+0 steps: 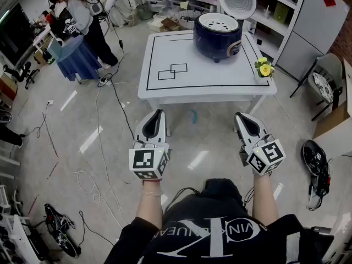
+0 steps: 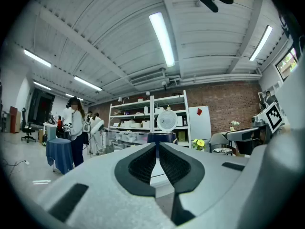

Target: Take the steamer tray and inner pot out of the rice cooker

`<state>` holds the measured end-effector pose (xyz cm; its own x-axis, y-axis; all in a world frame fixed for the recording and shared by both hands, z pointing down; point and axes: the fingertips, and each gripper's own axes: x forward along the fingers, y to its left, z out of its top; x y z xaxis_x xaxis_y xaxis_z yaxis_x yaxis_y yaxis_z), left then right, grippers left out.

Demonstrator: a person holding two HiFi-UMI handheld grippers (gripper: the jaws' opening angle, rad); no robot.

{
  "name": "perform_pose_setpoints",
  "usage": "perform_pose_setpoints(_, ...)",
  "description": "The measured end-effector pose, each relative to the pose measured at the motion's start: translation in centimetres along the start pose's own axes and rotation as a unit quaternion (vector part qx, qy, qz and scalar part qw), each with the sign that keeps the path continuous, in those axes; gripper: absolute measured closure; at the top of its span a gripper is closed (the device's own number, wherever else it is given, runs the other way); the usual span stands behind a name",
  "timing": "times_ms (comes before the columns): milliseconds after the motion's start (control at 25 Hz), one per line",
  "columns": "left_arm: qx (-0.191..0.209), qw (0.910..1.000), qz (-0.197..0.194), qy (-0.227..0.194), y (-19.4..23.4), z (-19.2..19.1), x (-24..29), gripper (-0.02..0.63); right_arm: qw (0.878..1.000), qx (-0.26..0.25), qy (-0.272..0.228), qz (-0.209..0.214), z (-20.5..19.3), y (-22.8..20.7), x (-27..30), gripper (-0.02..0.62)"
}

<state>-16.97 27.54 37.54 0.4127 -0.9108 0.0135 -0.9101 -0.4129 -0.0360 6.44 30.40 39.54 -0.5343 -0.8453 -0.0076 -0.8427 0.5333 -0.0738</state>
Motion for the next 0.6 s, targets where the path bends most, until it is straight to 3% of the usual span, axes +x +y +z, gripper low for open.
perform_pose_setpoints(600, -0.019, 0.9995, 0.022, 0.009, 2.5, -0.9, -1.9, 0.578, 1.0, -0.003, 0.006, 0.008, -0.3, 2.2, 1.1, 0.598)
